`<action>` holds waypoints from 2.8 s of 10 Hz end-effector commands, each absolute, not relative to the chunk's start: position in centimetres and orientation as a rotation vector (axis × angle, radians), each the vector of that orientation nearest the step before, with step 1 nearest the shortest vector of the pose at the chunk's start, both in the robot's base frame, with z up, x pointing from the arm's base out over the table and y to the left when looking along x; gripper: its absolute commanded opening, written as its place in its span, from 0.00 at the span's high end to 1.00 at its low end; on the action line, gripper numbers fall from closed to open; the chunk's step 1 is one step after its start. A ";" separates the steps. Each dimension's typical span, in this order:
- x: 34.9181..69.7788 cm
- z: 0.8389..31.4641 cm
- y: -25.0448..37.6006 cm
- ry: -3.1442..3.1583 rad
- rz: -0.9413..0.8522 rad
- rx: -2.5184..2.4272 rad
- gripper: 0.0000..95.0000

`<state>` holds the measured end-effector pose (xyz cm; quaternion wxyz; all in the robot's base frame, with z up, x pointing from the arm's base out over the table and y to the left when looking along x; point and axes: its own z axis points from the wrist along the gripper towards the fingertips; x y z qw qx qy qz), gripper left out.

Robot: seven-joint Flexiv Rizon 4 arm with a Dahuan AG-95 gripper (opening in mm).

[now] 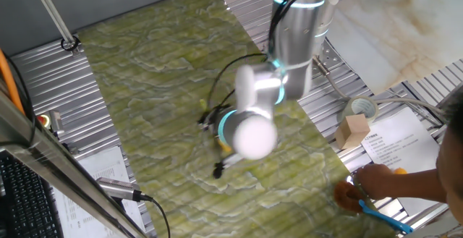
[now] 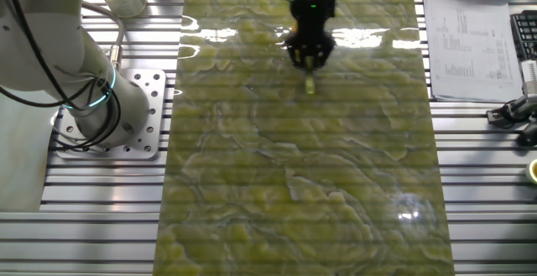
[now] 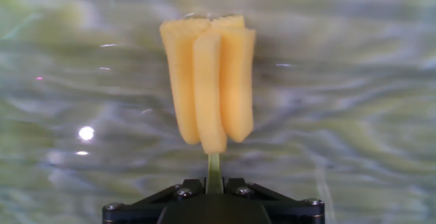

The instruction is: Scrub the table with a brush

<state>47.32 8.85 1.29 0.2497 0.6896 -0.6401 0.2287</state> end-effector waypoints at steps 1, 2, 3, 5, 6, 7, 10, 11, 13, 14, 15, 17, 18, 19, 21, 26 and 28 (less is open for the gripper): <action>50.0 1.2 9.2 -1.746 0.619 1.873 1.00; 51.3 1.4 9.4 -1.745 0.614 1.872 1.00; 51.9 1.6 9.6 -1.741 0.610 1.875 1.00; 52.4 1.8 9.8 -1.726 0.581 1.887 1.00; 51.6 1.4 9.6 -1.727 0.578 1.888 1.00; 50.6 1.0 9.5 -1.732 0.577 1.887 1.00; 47.5 0.6 9.3 -1.729 0.582 1.892 1.00; 45.5 1.5 9.3 -1.704 0.580 1.893 1.00; 41.9 1.4 9.6 -1.726 0.590 1.873 1.00; 40.4 1.1 9.9 -1.747 0.599 1.857 1.00; 39.4 1.0 10.2 -1.754 0.605 1.850 1.00; 38.2 0.9 10.5 -1.762 0.603 1.845 1.00; 38.1 0.9 10.6 -1.770 0.605 1.839 1.00; 38.3 0.9 11.0 -1.789 0.613 1.823 1.00; 39.9 0.7 12.9 -1.793 0.642 1.791 1.00; 45.8 1.5 14.2 -1.771 0.622 1.783 1.00; 48.6 2.4 14.4 -1.737 0.615 1.798 1.00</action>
